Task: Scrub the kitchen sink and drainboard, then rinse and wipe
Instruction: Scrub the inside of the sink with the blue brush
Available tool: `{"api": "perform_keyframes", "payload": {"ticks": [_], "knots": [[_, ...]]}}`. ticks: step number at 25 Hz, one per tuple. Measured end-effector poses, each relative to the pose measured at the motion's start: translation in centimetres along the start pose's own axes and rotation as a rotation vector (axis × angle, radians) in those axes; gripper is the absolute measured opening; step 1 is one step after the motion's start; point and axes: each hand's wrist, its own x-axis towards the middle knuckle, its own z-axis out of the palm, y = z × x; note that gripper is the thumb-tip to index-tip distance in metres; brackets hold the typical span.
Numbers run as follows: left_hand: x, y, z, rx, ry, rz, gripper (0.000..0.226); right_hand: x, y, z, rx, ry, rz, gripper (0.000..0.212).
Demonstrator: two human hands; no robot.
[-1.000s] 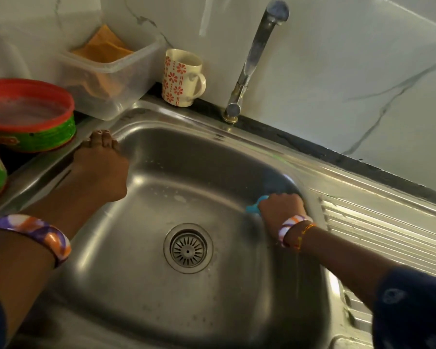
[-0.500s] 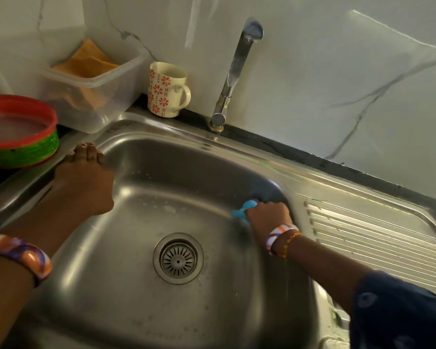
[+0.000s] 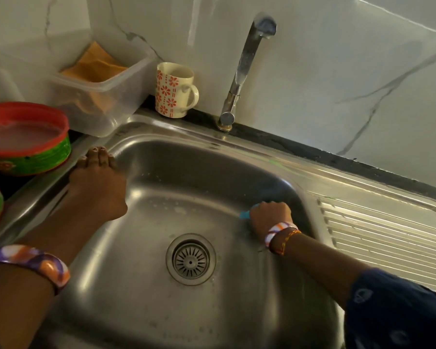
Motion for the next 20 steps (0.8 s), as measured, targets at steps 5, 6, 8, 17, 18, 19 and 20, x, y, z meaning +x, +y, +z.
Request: {"api": "perform_keyframes", "payload": {"ticks": [5,6,8,17,18,19,20], "knots": [[-0.2,0.0,0.0,-0.018,0.012,0.007,0.094,-2.5,4.1,-2.4,-0.094,0.259,0.064,0.022],[-0.2,-0.1,0.1,-0.011,0.02,0.012,0.094,-2.5,3.7,-1.8,-0.091,0.277,0.045,0.021],[-0.1,-0.1,0.3,0.002,0.034,0.016,0.093,-1.7,1.6,0.1,-0.001,0.081,-0.008,0.029],[0.0,0.1,0.2,-0.032,0.013,0.003,0.094,-1.5,3.6,0.8,-0.106,0.402,0.096,0.035],[0.0,0.1,0.2,-0.034,0.009,-0.002,0.093,-1.2,3.4,1.3,-0.066,0.4,0.079,0.036],[0.0,0.2,0.2,-0.033,0.01,-0.005,0.093,-1.1,2.8,1.9,-0.048,0.337,0.033,0.032],[0.1,0.2,0.2,-0.031,0.012,-0.004,0.092,-0.9,1.8,2.5,-0.102,0.256,-0.029,0.025]]}}
